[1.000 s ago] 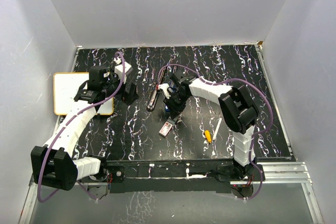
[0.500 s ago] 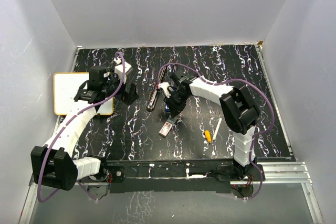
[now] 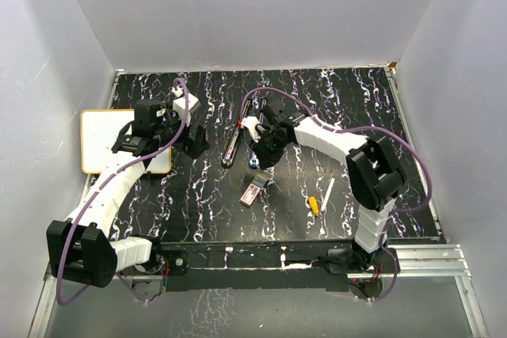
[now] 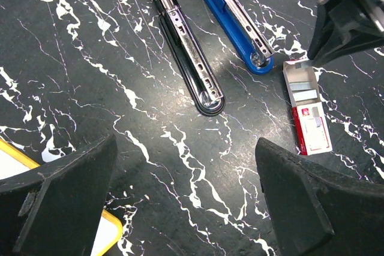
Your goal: Load the staples into the stapler
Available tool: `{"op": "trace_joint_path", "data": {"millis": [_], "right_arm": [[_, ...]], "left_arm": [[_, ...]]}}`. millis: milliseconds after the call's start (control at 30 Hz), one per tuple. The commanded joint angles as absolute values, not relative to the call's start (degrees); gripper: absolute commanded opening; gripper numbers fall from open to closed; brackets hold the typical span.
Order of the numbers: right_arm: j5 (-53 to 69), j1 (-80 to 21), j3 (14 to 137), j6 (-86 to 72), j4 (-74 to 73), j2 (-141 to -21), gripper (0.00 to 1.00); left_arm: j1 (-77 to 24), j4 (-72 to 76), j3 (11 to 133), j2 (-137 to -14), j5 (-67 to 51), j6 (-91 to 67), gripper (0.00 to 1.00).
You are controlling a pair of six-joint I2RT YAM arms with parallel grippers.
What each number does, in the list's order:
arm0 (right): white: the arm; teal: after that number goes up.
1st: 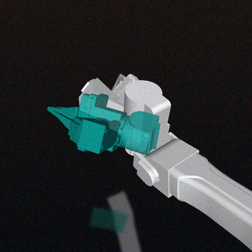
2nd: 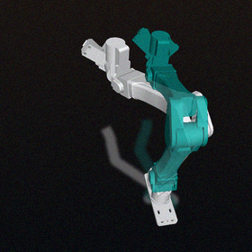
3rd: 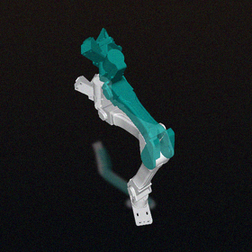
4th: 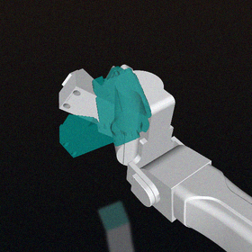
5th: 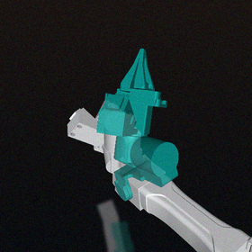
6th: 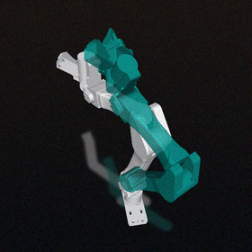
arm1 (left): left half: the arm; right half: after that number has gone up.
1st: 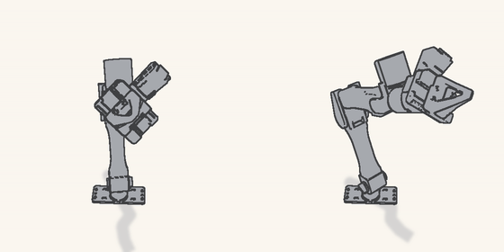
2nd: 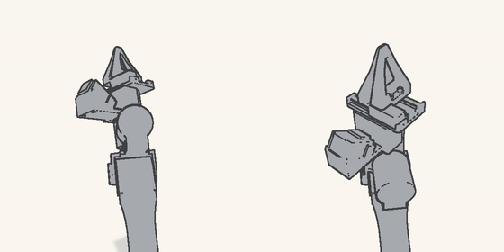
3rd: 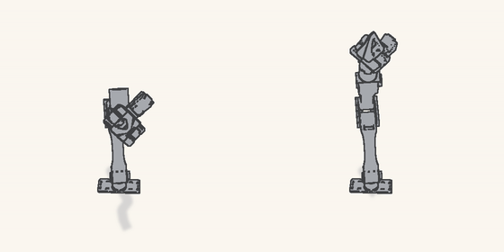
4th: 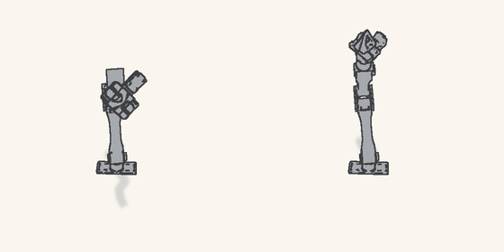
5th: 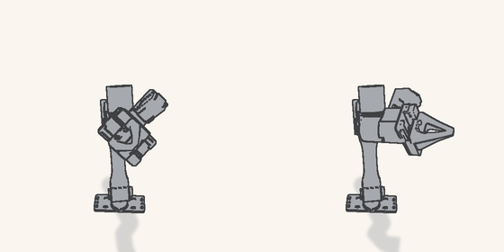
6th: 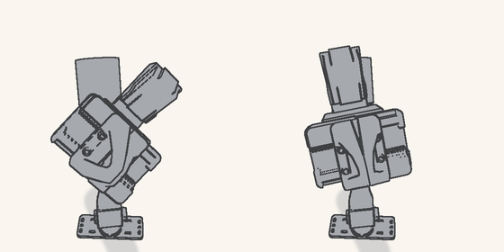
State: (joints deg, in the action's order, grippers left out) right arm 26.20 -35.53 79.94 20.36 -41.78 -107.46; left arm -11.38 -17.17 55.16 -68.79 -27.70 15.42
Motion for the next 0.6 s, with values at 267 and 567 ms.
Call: {"op": "trace_joint_path", "data": {"millis": [267, 567], "right_arm": [[19.9, -37.0, 65.8, 25.3, -34.0, -92.1, 0.12], [14.6, -37.8, 57.1, 26.3, -27.1, -88.1, 0.13]], "left_arm": [[-11.3, -17.0, 55.4, -68.5, -30.1, 14.5, 0.97], [-11.3, -17.0, 55.3, -68.8, -30.0, 14.3, 0.97]]}}
